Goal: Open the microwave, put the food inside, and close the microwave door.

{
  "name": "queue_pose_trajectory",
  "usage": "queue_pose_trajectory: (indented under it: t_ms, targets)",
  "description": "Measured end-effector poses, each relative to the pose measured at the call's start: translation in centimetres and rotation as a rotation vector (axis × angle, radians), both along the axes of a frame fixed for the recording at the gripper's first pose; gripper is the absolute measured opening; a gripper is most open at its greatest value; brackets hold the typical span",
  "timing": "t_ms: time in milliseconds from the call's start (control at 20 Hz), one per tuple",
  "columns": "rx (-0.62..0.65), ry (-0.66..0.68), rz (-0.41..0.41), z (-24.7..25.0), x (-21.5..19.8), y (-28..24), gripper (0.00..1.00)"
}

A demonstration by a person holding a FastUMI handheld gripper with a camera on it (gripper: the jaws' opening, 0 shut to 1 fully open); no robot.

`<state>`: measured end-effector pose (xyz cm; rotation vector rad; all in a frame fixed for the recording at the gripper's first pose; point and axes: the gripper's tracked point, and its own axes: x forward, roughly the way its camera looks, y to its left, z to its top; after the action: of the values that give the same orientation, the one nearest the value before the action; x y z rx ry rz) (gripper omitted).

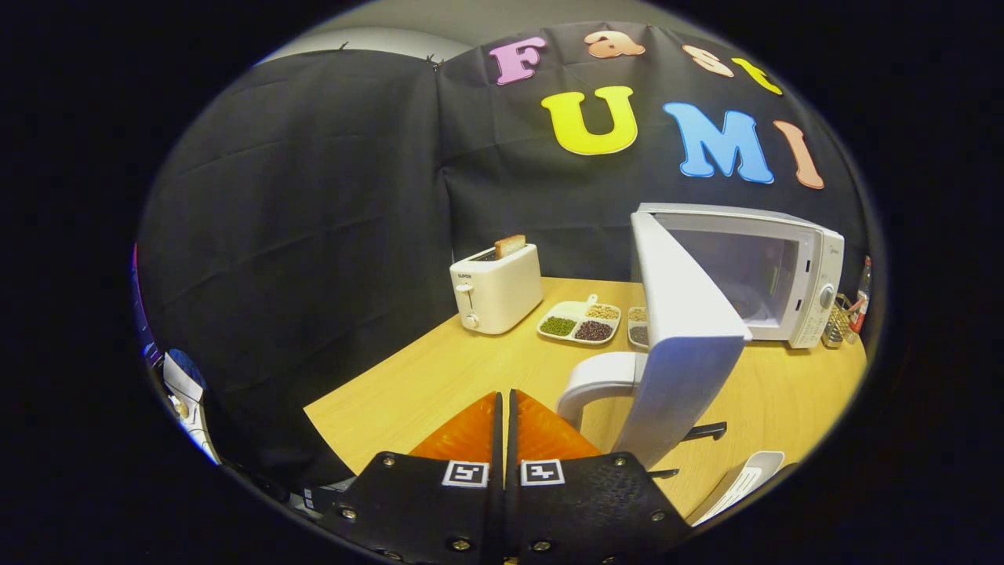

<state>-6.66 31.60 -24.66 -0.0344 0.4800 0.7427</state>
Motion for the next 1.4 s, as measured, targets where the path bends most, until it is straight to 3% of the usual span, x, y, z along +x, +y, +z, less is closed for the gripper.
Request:
queue_pose_trajectory:
  t_ms: [250, 750, 1400]
  targets:
    - [-0.028, 0.016, -0.053, -0.6, 1.5, -3.3, 0.01]
    - [-0.029, 0.025, -0.240, 0.4, 7.6, -11.5, 0.01]
    - [-0.033, 0.025, -0.381, 0.9, 15.1, -18.9, 0.01]
